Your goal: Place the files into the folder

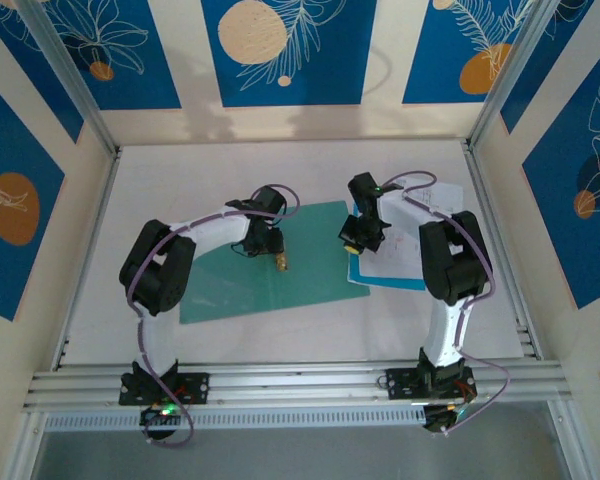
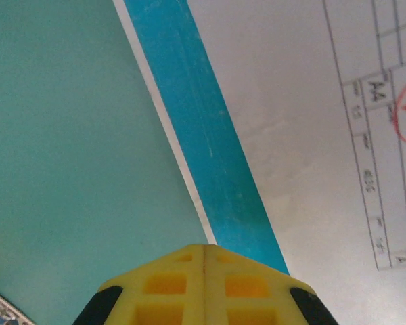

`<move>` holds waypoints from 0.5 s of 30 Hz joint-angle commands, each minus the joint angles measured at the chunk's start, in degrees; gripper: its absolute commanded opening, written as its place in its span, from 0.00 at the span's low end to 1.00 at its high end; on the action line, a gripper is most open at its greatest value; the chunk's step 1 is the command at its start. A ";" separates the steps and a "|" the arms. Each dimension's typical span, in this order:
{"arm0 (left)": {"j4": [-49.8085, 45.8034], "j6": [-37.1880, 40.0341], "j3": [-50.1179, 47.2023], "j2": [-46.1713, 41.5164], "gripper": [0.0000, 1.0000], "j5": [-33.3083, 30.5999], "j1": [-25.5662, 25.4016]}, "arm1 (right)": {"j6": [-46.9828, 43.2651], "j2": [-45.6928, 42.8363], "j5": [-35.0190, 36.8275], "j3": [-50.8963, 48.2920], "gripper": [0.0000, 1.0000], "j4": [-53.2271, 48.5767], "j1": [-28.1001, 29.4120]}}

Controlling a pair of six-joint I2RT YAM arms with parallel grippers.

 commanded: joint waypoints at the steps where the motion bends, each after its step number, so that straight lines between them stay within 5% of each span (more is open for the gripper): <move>1: 0.86 0.96 -0.67 0.94 0.43 0.75 -0.12 | 0.44 1.34 0.36 0.46 0.04 -2.13 -0.25; 15: 2.44 1.18 -1.34 0.70 0.43 2.09 -0.15 | 0.21 -7.15 -1.22 -6.90 0.16 3.47 -0.75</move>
